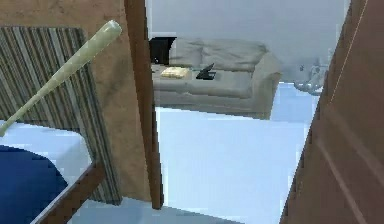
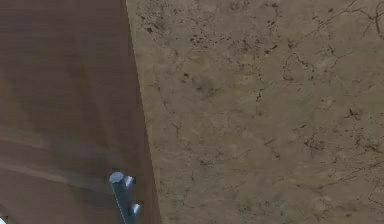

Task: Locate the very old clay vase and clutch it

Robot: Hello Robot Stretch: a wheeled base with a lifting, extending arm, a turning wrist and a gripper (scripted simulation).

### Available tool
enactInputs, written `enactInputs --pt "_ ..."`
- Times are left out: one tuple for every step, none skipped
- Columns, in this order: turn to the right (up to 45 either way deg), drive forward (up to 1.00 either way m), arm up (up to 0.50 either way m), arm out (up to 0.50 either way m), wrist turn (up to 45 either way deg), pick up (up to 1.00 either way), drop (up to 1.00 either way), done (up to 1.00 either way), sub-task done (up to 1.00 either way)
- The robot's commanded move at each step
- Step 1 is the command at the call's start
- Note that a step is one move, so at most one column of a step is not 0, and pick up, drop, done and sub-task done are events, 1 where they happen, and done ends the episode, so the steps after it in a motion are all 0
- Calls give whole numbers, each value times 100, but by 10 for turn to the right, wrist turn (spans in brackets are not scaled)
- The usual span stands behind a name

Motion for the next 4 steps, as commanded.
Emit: enactInputs --pt "90 0 0 0 0 0 0 0 0" --pt "0 100 0 0 0 0 0 0 0" --pt "30 0 0 0 0 0 0 0 0" --pt "0 30 0 0 0 0 0 0 0"
